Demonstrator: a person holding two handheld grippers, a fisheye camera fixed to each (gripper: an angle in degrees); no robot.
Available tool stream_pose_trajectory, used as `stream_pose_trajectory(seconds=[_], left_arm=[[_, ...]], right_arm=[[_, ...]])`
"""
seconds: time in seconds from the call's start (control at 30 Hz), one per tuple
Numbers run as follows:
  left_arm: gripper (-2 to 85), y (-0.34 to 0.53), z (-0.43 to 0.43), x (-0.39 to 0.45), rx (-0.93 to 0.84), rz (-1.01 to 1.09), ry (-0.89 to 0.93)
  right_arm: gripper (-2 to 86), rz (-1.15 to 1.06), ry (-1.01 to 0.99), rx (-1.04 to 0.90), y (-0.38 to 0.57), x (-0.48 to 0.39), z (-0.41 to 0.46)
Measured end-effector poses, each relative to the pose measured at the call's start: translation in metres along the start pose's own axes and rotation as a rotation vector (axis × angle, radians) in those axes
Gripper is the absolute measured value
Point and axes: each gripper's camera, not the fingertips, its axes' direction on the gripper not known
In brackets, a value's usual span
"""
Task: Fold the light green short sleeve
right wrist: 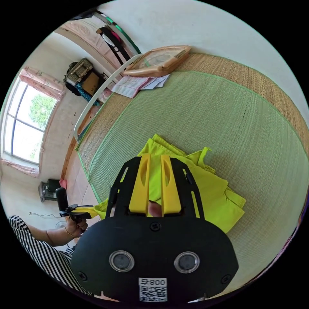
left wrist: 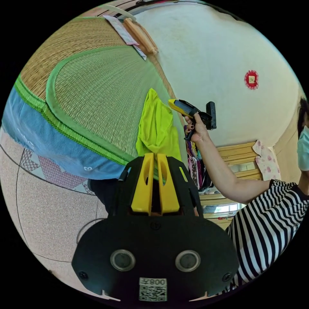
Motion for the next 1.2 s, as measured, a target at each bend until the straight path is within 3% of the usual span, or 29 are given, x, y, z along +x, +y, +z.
stream_pose_trajectory(seconds=[0.33,0.63,0.9,1.2], left_arm=[[2.5,-0.011,0.006,0.02,-0.001,0.062,-0.03],[2.3,-0.01,-0.015,0.026,0.022,0.053,-0.07],[1.0,-0.027,-0.002,0.044,-0.019,0.116,-0.164],[0.5,-0.04,-0.002,0.056,-0.027,0.096,-0.19]], right_arm=[[5.7,-0.043,0.022,-0.178,0.006,-0.018,0.052],[5.6,-0.026,-0.036,-0.068,0.027,-0.009,0.014],[4.4,-0.043,-0.146,-0.045,0.118,-0.014,-0.032],[3.6,-0.024,-0.142,-0.207,0.173,-0.022,0.021]])
